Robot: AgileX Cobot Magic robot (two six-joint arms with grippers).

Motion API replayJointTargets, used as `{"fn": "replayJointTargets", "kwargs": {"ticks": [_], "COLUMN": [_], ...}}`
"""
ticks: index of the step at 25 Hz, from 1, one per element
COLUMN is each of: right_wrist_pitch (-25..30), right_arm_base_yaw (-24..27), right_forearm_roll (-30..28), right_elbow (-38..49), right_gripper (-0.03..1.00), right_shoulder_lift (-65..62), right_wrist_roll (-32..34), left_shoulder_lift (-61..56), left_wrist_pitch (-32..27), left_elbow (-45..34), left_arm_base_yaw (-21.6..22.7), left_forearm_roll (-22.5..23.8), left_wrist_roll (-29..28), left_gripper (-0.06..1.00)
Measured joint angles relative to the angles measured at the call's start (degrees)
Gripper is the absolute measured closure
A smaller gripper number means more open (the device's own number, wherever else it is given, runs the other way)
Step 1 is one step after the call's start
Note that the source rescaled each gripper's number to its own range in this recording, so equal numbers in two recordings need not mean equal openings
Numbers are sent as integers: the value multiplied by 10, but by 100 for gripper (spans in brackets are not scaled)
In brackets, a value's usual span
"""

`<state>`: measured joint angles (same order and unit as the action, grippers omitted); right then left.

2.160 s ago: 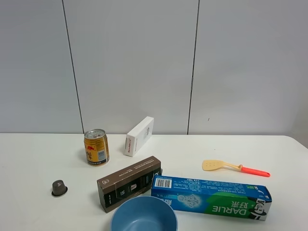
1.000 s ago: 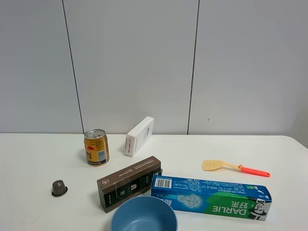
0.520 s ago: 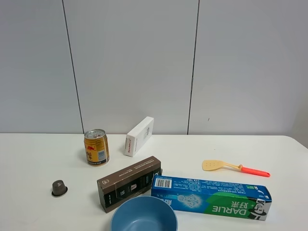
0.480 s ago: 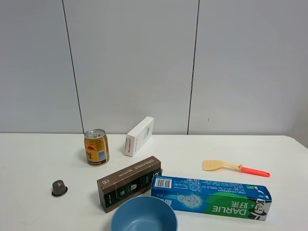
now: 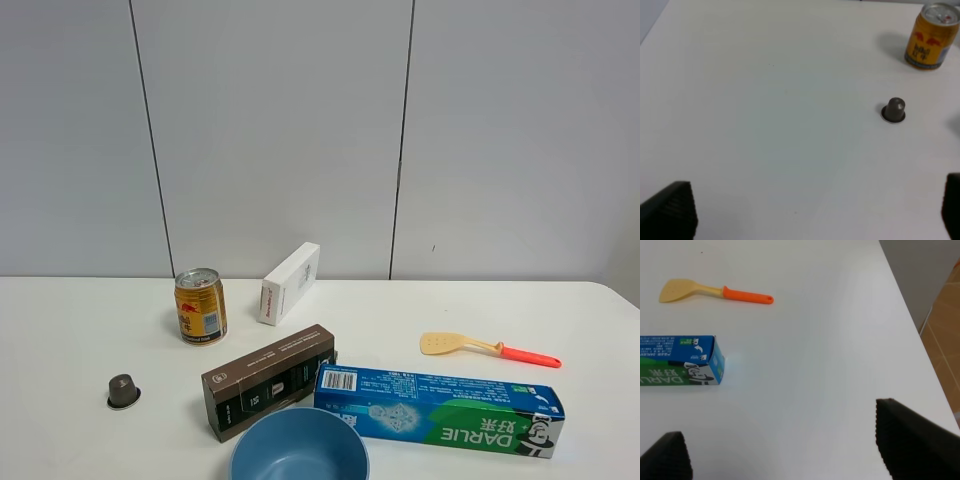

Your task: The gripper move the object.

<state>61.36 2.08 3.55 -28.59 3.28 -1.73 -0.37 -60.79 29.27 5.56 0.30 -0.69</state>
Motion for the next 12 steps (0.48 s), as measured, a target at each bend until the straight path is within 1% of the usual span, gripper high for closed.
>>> {"fn": "replayJointTargets", "kwargs": {"ticks": [12], "right_wrist_pitch": [0], "right_arm_base_yaw": [0], "right_forearm_roll": [0], "right_elbow": [0], "right_gripper": [22], "right_shoulder_lift": [0], "right_wrist_roll": [0], "left_shoulder_lift": [0], "left_wrist_pitch": [0], "left_elbow": [0], "left_arm_base_yaw": [0], "left_forearm_roll": [0], "left_wrist_roll": [0], "left_gripper": [-6]}}
